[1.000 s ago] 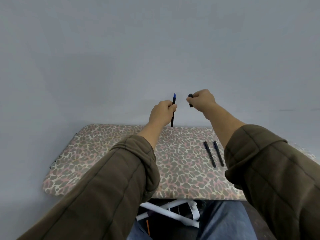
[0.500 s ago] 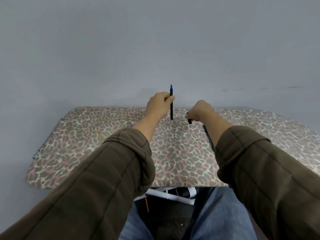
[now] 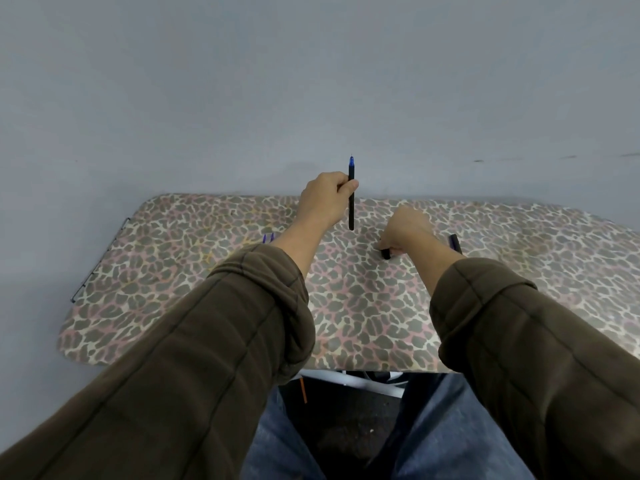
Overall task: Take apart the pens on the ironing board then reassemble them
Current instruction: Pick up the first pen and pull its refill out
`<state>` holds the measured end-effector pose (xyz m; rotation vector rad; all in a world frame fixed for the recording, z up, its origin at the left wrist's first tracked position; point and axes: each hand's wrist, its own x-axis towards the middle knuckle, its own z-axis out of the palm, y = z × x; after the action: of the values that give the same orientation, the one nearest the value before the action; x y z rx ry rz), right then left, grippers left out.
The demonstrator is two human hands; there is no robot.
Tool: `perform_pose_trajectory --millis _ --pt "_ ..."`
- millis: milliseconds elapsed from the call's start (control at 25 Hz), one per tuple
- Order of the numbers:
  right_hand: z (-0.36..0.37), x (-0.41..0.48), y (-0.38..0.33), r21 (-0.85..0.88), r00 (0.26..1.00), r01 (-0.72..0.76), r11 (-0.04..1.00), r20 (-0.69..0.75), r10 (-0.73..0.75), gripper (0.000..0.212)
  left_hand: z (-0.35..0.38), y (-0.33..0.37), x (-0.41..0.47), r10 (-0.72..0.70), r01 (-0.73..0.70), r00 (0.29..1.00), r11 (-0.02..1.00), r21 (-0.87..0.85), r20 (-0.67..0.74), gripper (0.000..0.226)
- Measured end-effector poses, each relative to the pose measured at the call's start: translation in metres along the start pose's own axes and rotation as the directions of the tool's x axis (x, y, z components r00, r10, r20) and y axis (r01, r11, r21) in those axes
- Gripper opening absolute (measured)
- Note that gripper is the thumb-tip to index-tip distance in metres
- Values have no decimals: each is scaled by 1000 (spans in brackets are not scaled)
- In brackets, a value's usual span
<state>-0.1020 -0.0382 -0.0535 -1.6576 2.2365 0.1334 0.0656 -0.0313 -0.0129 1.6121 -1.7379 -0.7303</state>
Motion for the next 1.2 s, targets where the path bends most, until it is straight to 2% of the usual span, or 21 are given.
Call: perform_pose_trajectory --millis 240,320,400,480,560,640,840,1080,1200 --pt "-16 -4 6 76 994 -7 997 113 -2 41 0 -1 2 5 -5 1000 1000 26 4 29" --pt "-35 -8 8 197 997 19 980 70 -33 39 -2 3 2 5 -5 1000 1000 30 1 30" --pt "-60 -13 6 419 993 116 901 -54 -103 31 -5 8 1 11 -11 1000 1000 30 -1 31" --pt "-85 -25 -3 621 974 227 751 -163 -160 25 -7 16 -1 22 -22 1000 999 30 4 31" --pt "-104 -42 -16 705 949 314 636 -223 -221 26 -10 26 -5 38 -38 999 999 25 4 28" --pt "-116 -57 -25 715 926 375 590 -265 -268 25 -16 38 -11 66 -66 998 997 35 -6 26" --pt "-129 -74 -32 605 859 500 619 -438 -266 16 -31 58 -24 101 -99 992 994 40 -72 24" --pt "-144 -88 -23 606 837 527 596 -489 -244 17 -35 71 -33 98 -102 983 995 -17 -152 26" --pt "-151 -90 -21 626 850 497 601 -490 -192 26 -34 79 -32 107 -111 979 994 -14 -172 34"
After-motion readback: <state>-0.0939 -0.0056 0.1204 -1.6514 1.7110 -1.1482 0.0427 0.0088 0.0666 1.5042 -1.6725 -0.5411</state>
